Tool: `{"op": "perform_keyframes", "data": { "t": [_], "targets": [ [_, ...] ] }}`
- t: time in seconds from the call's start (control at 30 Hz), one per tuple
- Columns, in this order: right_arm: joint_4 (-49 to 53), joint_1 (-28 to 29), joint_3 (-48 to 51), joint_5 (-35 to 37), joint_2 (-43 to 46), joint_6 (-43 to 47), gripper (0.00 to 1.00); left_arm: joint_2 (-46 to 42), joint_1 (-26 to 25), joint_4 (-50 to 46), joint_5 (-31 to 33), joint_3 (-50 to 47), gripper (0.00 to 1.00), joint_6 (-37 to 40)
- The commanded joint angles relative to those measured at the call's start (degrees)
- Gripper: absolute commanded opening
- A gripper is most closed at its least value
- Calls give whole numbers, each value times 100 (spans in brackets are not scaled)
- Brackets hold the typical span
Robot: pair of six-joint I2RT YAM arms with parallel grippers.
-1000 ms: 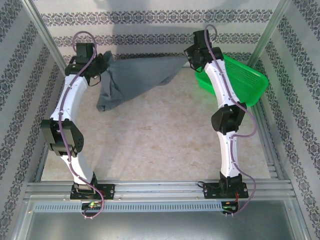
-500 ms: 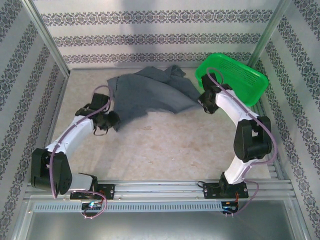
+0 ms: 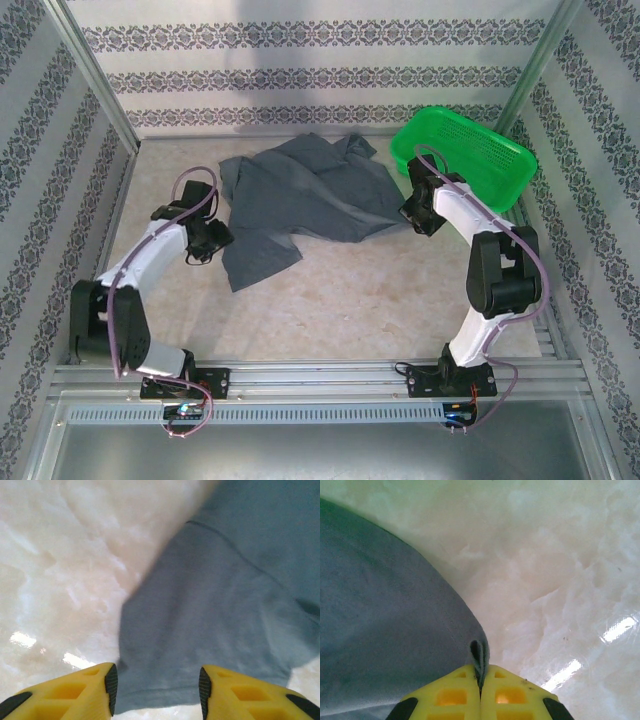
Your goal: Fold and stack the t-shirts
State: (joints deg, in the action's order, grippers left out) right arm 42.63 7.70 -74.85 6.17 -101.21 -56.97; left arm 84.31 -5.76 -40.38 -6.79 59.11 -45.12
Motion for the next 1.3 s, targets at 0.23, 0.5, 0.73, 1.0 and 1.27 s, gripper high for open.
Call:
{"op": "perform_keyframes", "data": {
  "t": [0.23,0.5,0.73,1.0,1.27],
  "targets": [
    [205,-278,422,130,585,623,0,1054,360,500,-809,386,45,-247],
    [217,-279,240,-99,387,755,0,1181,-76,-581,-380,343,43,-481],
    [218,-237,166,-177,334,840,0,895,-630,-536,-790,-264,48,-877],
    [230,-181,27,-215,293,915,0,944,-786,-840,-50,-107,53,-860],
    [264,-199,32,-211,304,969,0,1484,-847,-324,-429,-198,49,-732]
  ]
}}
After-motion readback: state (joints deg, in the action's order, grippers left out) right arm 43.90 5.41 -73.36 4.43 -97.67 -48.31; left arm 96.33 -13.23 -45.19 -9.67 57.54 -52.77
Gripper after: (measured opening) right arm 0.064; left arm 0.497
